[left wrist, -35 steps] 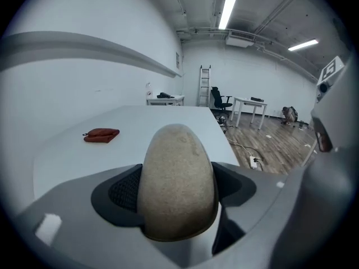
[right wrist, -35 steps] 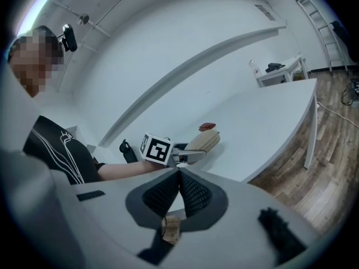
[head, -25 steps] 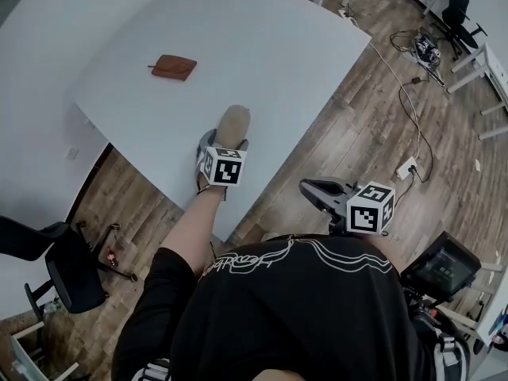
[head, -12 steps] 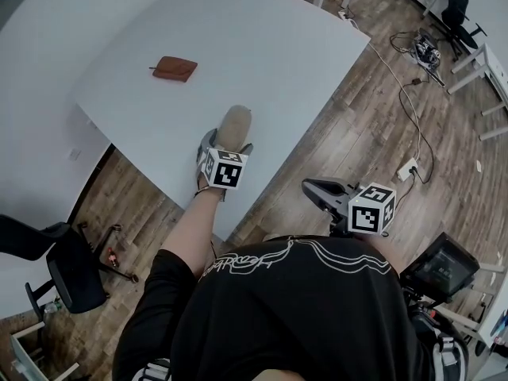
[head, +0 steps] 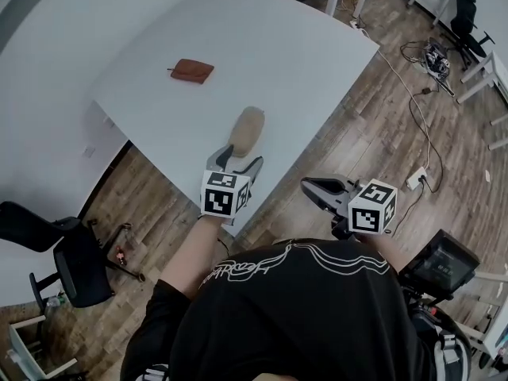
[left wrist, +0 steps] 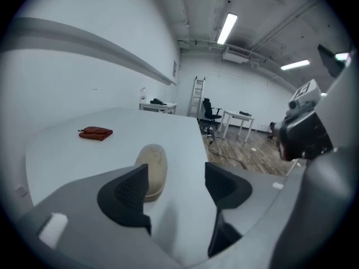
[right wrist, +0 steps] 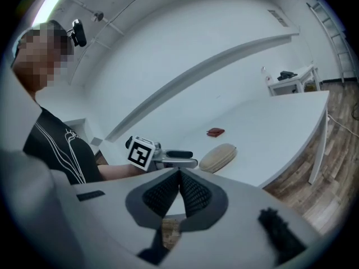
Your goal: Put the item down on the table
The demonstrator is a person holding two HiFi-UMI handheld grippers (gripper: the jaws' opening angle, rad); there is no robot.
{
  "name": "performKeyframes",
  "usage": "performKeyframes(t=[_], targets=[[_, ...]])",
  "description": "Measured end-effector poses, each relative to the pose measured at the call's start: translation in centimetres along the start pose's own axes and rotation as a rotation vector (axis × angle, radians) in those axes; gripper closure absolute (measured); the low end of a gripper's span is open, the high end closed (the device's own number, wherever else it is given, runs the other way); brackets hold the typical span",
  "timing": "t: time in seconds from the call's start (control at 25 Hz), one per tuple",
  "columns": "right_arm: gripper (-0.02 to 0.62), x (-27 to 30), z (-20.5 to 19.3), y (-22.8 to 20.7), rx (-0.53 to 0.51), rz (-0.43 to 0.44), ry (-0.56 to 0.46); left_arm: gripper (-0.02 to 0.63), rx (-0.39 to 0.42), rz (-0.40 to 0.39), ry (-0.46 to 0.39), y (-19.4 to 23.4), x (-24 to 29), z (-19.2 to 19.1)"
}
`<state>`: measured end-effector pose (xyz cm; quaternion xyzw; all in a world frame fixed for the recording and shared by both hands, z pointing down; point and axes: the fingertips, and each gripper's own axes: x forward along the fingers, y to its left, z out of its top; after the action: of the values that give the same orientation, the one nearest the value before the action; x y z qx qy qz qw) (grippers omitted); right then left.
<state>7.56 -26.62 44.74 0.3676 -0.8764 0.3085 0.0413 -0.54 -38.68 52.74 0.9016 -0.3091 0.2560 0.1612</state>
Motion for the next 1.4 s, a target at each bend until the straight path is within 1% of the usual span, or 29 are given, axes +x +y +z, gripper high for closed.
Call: performKeyframes(t=[0.08, 0.16, 0.2, 0.24, 0.28, 0.32, 0.36, 0.44, 0.56, 0.68, 1.12, 1.4], targets=[[0.591, 0.3, 0.0, 0.7, -0.026, 0.006, 0.003, 0.36, -0.066, -0.067, -0.049, -2.3, -2.5, 0.9], [0.591, 0.5, 0.2, 1.4, -0.034, 0.017, -0.006, 0.466, -0.124, -0.152, -0.102, -4.6, -4.9, 1.9], [0.591, 0.7, 0.3, 1.8, -0.04, 0.023, -0.01, 0.509, -0.133, -0.196, -0.123, -5.9, -6.1, 2.2], [0.591, 0.8, 0.4, 2.3, -0.049, 0.028, -0.013, 0.536, -0.126, -0.236, -0.135, -7.2, -7.1, 2.4], [0.591, 0.9, 0.5, 2.8, -0.06, 0.034, -0.014, 0.579, -0.108, -0.268, -0.14, -8.4, -8.1, 2.4], [0.591, 0.9, 0.5, 3.2, -0.068, 0.04, -0.015, 0.6, -0.09, -0.294, -0.144, -9.4, -8.9, 2.4], [0.591, 0.9, 0.5, 3.6, -0.07, 0.045, -0.017, 0.6, -0.079, -0.315, -0.149, -10.2, -9.6, 2.5], [0.591, 0.7, 0.5, 4.2, -0.066, 0.054, -0.019, 0.6, -0.083, -0.338, -0.162, -11.2, -10.7, 2.7], [0.591, 0.6, 0.1, 4.8, -0.078, 0.054, -0.011, 0.6, -0.104, -0.321, -0.181, -11.2, -11.5, 2.5], [0.591, 0.6, -0.5, 5.2, -0.096, 0.052, -0.001, 0.6, -0.126, -0.33, -0.187, -11.5, -11.9, 2.1], [0.591, 0.4, -0.8, 5.6, -0.1, 0.035, 0.02, 0.601, -0.127, -0.369, -0.168, -12.3, -11.9, 2.3], [0.591, 0.3, -0.7, 5.6, -0.123, 0.036, 0.027, 0.601, -0.119, -0.355, -0.167, -12.4, -11.4, 2.5]])
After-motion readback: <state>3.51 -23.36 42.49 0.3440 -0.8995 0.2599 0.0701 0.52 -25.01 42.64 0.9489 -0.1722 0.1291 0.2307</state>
